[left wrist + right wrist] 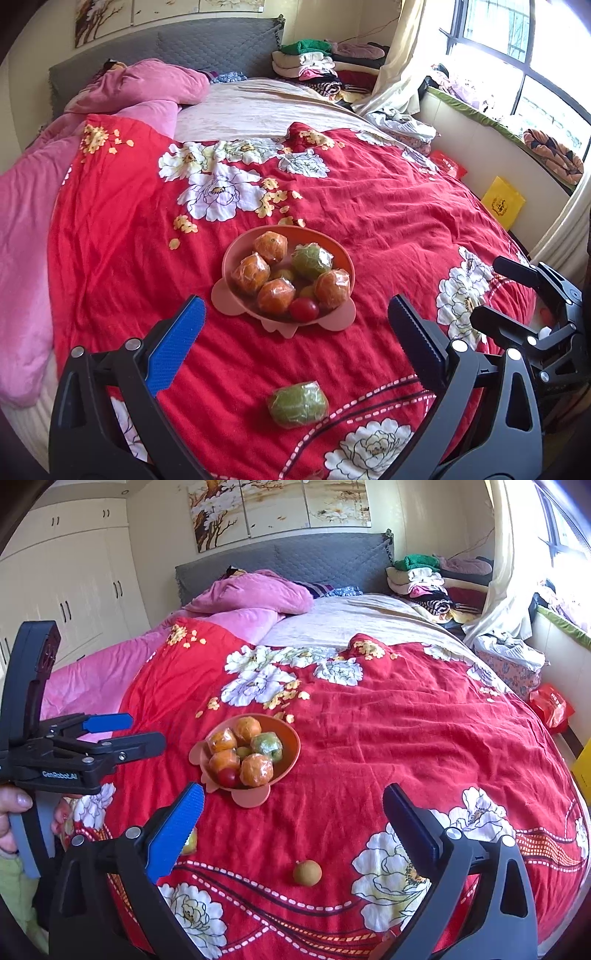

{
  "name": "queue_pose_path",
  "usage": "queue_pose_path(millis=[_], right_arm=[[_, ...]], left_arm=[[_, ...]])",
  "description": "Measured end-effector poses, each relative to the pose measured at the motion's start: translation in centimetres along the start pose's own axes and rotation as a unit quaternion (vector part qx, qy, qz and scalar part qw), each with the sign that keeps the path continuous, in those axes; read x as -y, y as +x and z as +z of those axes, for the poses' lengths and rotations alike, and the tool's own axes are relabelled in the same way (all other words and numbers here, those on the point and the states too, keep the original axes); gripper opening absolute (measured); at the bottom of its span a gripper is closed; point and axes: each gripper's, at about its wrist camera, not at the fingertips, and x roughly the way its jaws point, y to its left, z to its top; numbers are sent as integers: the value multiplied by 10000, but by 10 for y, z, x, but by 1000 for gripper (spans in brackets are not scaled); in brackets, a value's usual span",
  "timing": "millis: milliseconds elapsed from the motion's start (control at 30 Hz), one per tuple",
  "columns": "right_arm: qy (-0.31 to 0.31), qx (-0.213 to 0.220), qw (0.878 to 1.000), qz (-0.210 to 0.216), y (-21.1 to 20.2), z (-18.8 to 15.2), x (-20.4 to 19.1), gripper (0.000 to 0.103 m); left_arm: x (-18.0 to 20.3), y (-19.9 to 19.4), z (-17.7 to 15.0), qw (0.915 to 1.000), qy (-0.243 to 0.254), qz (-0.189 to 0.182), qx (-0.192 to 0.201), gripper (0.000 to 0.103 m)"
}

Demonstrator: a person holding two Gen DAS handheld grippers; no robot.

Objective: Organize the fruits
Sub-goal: 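Withdraw both open grippers from the bowl toward the wrapped green fruit and longan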

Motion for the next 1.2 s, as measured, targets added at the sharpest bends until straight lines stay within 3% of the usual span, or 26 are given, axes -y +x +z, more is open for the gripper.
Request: queue_pose_path(millis=[500,1200], right_arm=[[56,-85,9997,-216,-8,-19,17,97],[-167,-468,9987,-138,10,-46,8,97]], left_arm=[[5,-1,-27,9999,9,54,-141,93],[11,11,-62,9991,-22,157,-397,93]])
